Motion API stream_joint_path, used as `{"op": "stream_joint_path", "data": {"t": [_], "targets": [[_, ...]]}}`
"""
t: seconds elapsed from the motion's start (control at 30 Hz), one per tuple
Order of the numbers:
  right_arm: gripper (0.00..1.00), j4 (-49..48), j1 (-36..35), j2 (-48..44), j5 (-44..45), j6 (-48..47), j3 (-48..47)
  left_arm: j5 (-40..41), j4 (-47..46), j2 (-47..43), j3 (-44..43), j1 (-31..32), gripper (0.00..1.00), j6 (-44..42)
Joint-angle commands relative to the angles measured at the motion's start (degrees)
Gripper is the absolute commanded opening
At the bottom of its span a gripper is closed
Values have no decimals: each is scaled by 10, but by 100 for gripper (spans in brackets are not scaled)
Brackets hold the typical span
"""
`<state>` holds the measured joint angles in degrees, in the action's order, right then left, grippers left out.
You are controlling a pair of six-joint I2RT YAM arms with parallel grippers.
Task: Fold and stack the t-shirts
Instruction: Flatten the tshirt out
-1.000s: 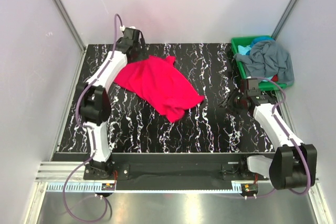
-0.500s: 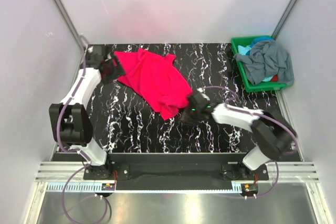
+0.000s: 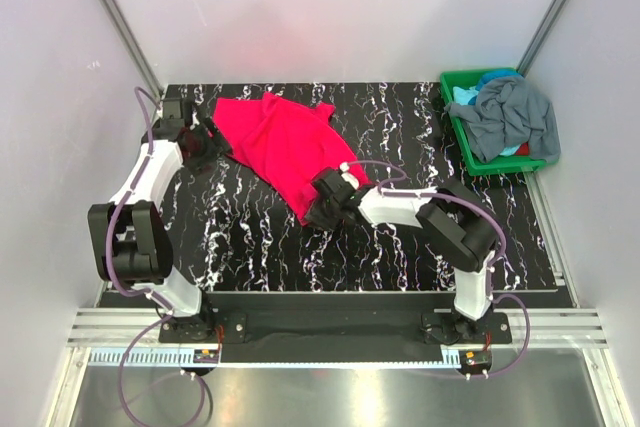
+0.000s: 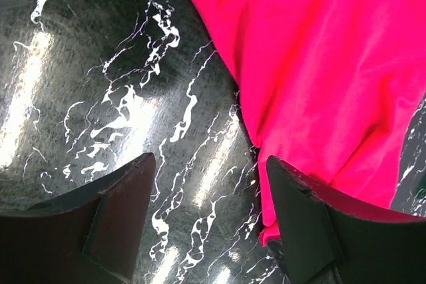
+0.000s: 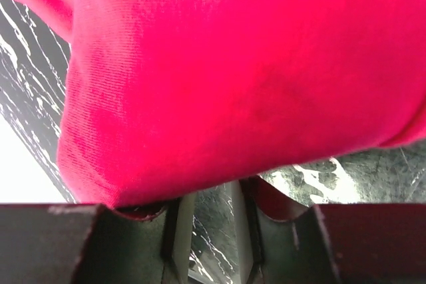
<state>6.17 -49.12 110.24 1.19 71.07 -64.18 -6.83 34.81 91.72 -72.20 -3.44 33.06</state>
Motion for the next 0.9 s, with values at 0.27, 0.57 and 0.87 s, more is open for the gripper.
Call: {"op": "stream_joint_path", "data": {"t": [0.27,0.57,0.87], "targets": [[0,96,20,-45,150,-96,-21,12,-33,-10,5,4,72,-17],[0,256,67,-372,286,-253,-83,118,-26,0,-29,5,71,-21],[0,305,73,-517,299,-319,-185,125,-24,50,-42,56,72,-25]]}}
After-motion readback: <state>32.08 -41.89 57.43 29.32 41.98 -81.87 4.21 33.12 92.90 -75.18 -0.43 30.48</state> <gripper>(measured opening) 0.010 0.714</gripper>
